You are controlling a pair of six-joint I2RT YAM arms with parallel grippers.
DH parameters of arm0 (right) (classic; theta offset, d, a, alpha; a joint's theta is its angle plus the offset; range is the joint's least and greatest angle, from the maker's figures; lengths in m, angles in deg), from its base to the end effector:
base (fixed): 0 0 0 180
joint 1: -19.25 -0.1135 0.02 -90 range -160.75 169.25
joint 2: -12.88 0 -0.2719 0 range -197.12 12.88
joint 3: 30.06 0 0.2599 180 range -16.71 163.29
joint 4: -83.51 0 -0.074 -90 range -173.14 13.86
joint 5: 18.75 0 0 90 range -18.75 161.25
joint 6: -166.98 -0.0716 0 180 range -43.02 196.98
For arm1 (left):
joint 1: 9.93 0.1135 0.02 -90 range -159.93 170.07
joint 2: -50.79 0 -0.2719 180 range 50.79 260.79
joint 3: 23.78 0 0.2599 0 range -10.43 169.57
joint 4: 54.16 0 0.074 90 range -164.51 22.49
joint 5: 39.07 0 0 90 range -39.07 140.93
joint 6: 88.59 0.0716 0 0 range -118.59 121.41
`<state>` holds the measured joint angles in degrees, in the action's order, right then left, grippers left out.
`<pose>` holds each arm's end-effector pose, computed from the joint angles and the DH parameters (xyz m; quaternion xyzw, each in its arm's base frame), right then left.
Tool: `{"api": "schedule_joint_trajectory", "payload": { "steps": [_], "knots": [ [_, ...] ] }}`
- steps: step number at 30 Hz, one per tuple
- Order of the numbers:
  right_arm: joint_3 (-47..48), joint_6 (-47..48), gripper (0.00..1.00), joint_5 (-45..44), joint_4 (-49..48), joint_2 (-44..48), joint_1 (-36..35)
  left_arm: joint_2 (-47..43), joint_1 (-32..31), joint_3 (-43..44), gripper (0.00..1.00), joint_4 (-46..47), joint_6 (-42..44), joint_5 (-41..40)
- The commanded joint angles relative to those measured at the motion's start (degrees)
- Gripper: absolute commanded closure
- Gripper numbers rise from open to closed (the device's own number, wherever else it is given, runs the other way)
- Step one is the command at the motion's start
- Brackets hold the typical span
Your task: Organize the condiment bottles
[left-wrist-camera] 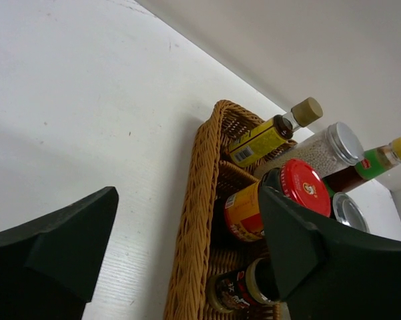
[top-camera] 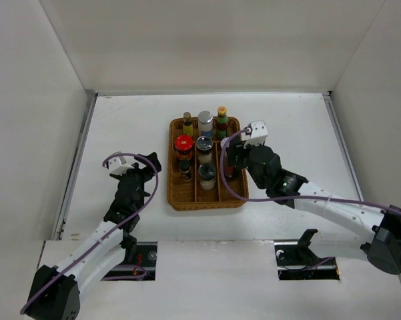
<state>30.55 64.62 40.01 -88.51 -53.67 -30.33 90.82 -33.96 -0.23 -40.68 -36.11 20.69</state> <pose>0.2238 0.2055 0.3035 -0.0848 0.7718 0.1236 0.6180 0.1943 -0.0472 0.2075 -0.2606 0.6743 -0.1775 0.6678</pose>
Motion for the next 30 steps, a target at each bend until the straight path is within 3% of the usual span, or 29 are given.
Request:
{"api": "schedule_joint_trajectory", "payload": {
  "steps": [1,4,16,23,30],
  "knots": [
    [-0.4,0.0,0.28,-0.8,-5.6,2.7,-0.6,0.6,0.0,0.5,0.11,2.5,-0.2,-0.9],
    [-0.7,0.1,0.26,-0.8,-6.0,4.0,-0.6,0.8,0.0,0.6,0.0,2.5,-0.2,-1.3],
    [-0.9,1.5,0.0,-0.8,-6.2,11.2,-3.0,0.8,-0.3,1.2,0.0,0.3,-0.2,-4.3],
    [-8.0,-2.0,0.0,-9.7,-13.0,19.5,-1.2,3.7,-0.2,3.0,0.0,-2.3,-3.5,-4.2],
    [-16.8,-8.3,0.0,-11.8,-15.3,22.2,7.4,10.1,0.3,8.0,0.0,-8.2,-7.2,-4.4]
  ]
}}
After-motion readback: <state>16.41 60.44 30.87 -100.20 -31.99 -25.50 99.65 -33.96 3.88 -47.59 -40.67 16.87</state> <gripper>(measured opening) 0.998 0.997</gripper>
